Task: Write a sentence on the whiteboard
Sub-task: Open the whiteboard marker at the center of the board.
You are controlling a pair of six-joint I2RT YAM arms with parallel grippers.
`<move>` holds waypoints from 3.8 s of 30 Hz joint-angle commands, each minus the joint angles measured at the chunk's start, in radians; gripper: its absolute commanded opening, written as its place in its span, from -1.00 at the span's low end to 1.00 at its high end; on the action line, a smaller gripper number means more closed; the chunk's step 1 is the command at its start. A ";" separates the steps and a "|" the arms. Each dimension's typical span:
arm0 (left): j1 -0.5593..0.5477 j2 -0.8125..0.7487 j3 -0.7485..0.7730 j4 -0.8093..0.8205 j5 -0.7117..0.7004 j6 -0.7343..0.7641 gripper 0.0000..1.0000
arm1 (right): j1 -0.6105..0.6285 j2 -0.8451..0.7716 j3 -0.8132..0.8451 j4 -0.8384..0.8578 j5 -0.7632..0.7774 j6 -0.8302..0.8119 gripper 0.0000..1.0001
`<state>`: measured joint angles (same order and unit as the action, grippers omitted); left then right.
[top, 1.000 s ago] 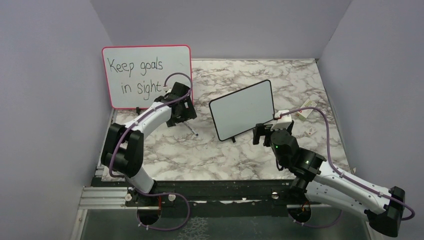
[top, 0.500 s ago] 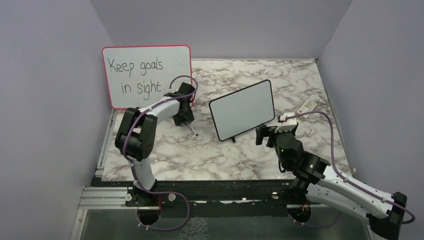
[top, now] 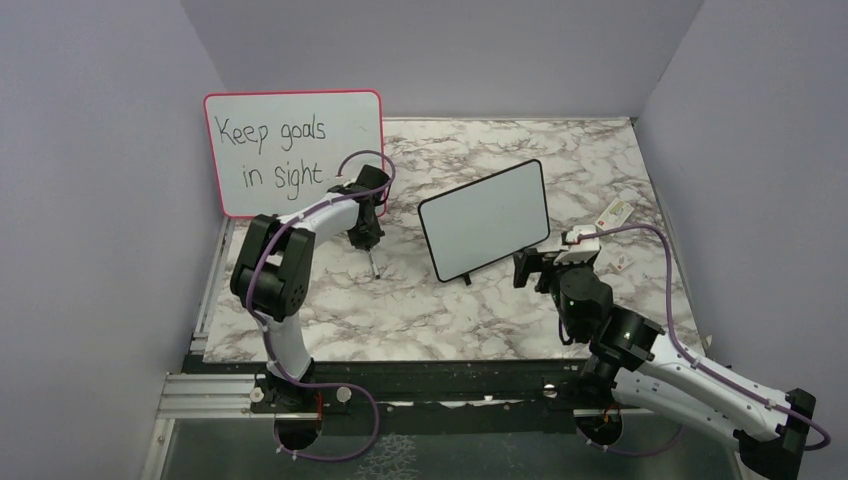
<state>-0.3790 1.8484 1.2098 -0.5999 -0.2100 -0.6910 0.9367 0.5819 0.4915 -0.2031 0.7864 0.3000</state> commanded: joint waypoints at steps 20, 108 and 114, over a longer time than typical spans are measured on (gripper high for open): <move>0.037 -0.444 -0.156 0.003 0.208 -0.027 -1.00 | 0.005 0.071 0.159 -0.083 -0.200 0.162 1.00; -0.309 -0.799 -0.240 0.250 0.033 -0.857 -1.00 | 0.105 0.704 0.309 0.702 -0.406 0.240 -0.63; -0.308 -0.833 -0.281 0.249 0.004 -0.821 -0.86 | 0.105 0.674 0.283 0.695 -0.420 0.244 -0.99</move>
<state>-0.6811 1.0504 0.9627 -0.3622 -0.1745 -1.4788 1.0351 1.2762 0.7826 0.4686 0.3504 0.5381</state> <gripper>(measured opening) 0.024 0.161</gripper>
